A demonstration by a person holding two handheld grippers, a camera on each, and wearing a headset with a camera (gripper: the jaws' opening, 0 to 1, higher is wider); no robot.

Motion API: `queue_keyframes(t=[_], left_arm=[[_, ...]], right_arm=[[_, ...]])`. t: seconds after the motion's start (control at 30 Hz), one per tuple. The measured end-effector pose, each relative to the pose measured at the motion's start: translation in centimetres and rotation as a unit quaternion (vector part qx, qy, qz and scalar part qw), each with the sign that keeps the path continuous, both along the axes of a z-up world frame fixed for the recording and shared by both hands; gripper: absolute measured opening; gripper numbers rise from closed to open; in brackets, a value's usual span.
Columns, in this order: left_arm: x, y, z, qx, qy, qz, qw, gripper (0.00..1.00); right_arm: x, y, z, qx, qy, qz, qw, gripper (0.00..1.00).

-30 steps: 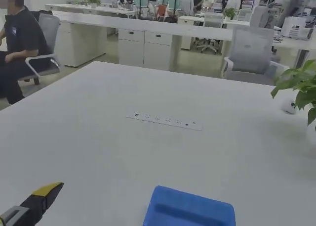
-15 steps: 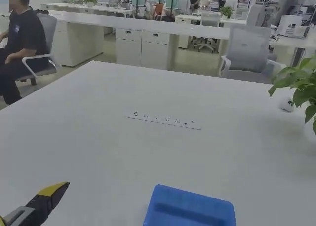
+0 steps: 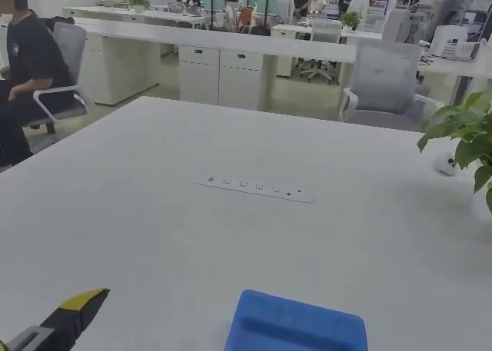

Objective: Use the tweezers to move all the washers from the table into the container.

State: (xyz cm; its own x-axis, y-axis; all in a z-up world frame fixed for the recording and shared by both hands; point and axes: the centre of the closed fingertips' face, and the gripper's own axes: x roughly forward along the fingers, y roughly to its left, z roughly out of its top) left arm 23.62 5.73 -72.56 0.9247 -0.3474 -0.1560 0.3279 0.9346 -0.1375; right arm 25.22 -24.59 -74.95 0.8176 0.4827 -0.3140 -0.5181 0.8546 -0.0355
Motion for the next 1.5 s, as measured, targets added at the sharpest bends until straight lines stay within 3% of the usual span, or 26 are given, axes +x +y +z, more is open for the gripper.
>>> queue_keyframes(t=[0.13, 0.2, 0.37, 0.53, 0.6, 0.67, 0.7, 0.77, 0.83, 0.93, 0.97, 1.03, 1.07, 1.1, 1.13, 1.17, 1.2, 1.23, 1.33, 1.4, 1.43, 1.47, 1.5], left_arm=[[-0.2, -0.2, -0.3, 0.001, 0.009, -0.01, 0.9999, 0.86], [-0.4, -0.4, -0.3, -0.005, 0.013, -0.017, 0.9998, 0.8], [-0.6, -0.5, -0.6, 0.013, 0.017, -0.02, 0.9996, 0.8], [-1.1, -0.6, -1.7, 0.023, 0.046, -0.038, 0.9979, 0.74], [-1.3, -0.8, -1.9, 0.011, 0.06, -0.051, 0.9968, 0.68], [-1.7, -1.5, -1.8, -0.022, 0.07, -0.077, 0.9943, 0.61], [-1.8, -1.6, -1.8, -0.039, 0.08, -0.085, 0.9924, 0.58], [-2.0, -1.7, -2.3, -0.045, 0.094, -0.111, 0.9884, 0.53], [-2.4, -1.9, -3.3, -0.031, 0.121, -0.144, 0.9817, 0.48], [-2.9, -2.5, -4.4, 0.025, 0.146, -0.189, 0.9708, 0.41], [-3.0, -2.8, -4.8, 0.05, 0.151, -0.209, 0.965, 0.4], [-3.4, -3.6, -5.3, 0.056, 0.161, -0.238, 0.9562, 0.39], [-3.6, -4.0, -5.9, 0.065, 0.177, -0.254, 0.9485, 0.39], [-3.6, -4.2, -6.2, 0.077, 0.18, -0.262, 0.945, 0.39], [-3.8, -4.3, -6.8, 0.096, 0.188, -0.277, 0.9374, 0.39], [-3.8, -4.4, -7.1, 0.105, 0.191, -0.282, 0.9342, 0.39], [-3.9, -4.7, -7.5, 0.121, 0.195, -0.294, 0.9279, 0.38], [-3.9, -4.8, -7.8, 0.132, 0.195, -0.301, 0.9241, 0.37], [-3.9, -5.1, -8.7, 0.151, 0.203, -0.321, 0.9129, 0.34], [-3.9, -5.0, -9.4, 0.177, 0.208, -0.334, 0.902, 0.31], [-3.9, -5.1, -9.9, 0.195, 0.208, -0.346, 0.8938, 0.29], [-3.9, -5.1, -10.0, 0.208, 0.205, -0.353, 0.889, 0.29], [-3.7, -5.1, -10.4, 0.233, 0.199, -0.359, 0.8815, 0.29]], right_arm=[[-0.2, 0.3, -0.2, 0.004, 0.008, 0.007, 0.9999, 0.74], [-0.5, 0.9, -0.6, 0.004, 0.026, 0.021, 0.9994, 0.72], [-0.7, 0.9, -0.2, -0.002, 0.018, 0.023, 0.9996, 0.7], [-1.0, 0.5, -1.0, -0.017, 0.052, 0.031, 0.998, 0.71], [-1.0, 0.5, -1.0, -0.019, 0.057, 0.037, 0.9975, 0.69], [-1.4, 1.3, -0.8, -0.008, 0.069, 0.054, 0.9961, 0.61], [-1.6, 2.2, -0.5, 0.005, 0.072, 0.071, 0.9949, 0.57], [-2.1, 4.0, -0.1, 0.01, 0.074, 0.107, 0.9915, 0.49], [-2.5, 5.2, -0.2, -0.003, 0.077, 0.133, 0.9881, 0.43], [-3.2, 7.3, -1.2, -0.042, 0.083, 0.181, 0.9792, 0.36], [-3.4, 7.8, -1.6, -0.052, 0.087, 0.192, 0.9762, 0.35], [-3.9, 9.1, -2.4, -0.069, 0.087, 0.219, 0.9693, 0.32], [-4.2, 9.8, -2.8, -0.076, 0.091, 0.235, 0.9647, 0.31], [-4.4, 10.4, -2.9, -0.077, 0.093, 0.244, 0.9624, 0.3], [-4.6, 11.0, -3.1, -0.079, 0.096, 0.251, 0.9599, 0.28], [-4.7, 11.4, -3.2, -0.082, 0.097, 0.256, 0.9583, 0.28], [-4.9, 12.0, -3.4, -0.081, 0.099, 0.259, 0.9573, 0.27], [-5.0, 12.4, -3.5, -0.082, 0.101, 0.267, 0.9548, 0.27], [-5.5, 13.2, -4.4, -0.103, 0.11, 0.283, 0.9471, 0.26], [-6.1, 13.7, -5.1, -0.116, 0.119, 0.3, 0.9395, 0.25], [-6.4, 13.9, -5.5, -0.123, 0.122, 0.311, 0.9346, 0.25], [-6.6, 14.1, -5.8, -0.129, 0.125, 0.317, 0.9314, 0.25], [-6.9, 14.1, -6.3, -0.136, 0.133, 0.321, 0.9277, 0.25]])
